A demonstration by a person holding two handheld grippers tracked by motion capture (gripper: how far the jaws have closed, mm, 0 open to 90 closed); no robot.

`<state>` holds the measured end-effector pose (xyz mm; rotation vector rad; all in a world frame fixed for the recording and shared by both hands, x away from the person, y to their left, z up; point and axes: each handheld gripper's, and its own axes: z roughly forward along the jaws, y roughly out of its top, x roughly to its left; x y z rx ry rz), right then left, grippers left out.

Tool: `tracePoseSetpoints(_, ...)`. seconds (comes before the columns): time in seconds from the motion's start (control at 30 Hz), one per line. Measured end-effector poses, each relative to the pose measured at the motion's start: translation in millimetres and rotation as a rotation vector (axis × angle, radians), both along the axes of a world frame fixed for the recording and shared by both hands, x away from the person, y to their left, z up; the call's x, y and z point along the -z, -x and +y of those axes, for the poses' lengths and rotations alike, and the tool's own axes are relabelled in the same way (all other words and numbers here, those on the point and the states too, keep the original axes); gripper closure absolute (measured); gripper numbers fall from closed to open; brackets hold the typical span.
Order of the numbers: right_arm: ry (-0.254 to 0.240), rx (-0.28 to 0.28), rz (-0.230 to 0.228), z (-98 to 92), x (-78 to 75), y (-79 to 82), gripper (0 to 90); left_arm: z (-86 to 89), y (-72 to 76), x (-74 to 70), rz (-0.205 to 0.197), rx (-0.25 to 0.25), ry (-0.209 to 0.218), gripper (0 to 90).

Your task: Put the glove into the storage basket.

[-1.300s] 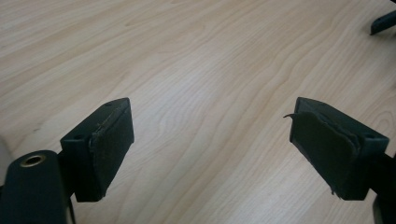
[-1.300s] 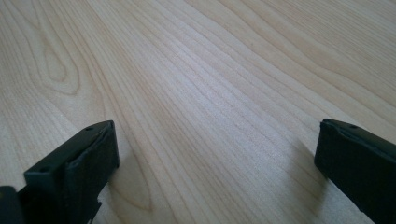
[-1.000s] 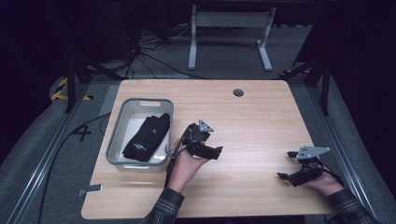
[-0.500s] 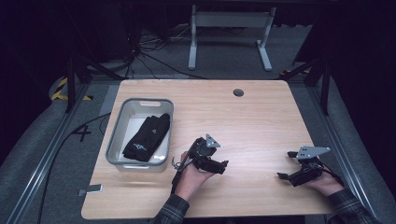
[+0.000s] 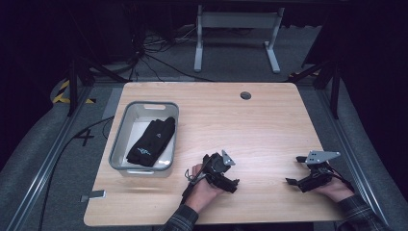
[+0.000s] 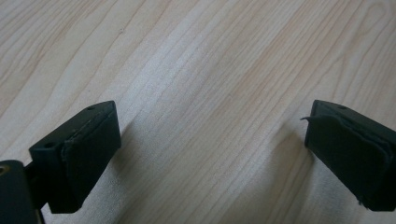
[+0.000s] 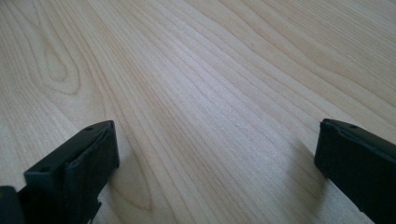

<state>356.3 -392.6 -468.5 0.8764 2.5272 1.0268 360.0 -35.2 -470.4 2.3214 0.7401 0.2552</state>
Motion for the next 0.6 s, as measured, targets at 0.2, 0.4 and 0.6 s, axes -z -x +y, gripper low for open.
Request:
tracePoseSetpoints(0.2, 0.0, 0.0, 0.0, 0.0, 0.0, 0.0, 0.4, 1.0, 1.3, 4.8, -0.022, 0.014, 0.032, 0.0)
tracePoseSetpoints(0.4, 0.0, 0.0, 0.0, 0.0, 0.0, 0.0, 0.4, 1.0, 1.2, 4.8, -0.023, 0.016, 0.032, 0.0)
tracePoseSetpoints(0.6, 0.0, 0.0, 0.0, 0.0, 0.0, 0.0, 0.3, 1.1, 1.2, 4.7, -0.023, 0.018, 0.031, 0.0)
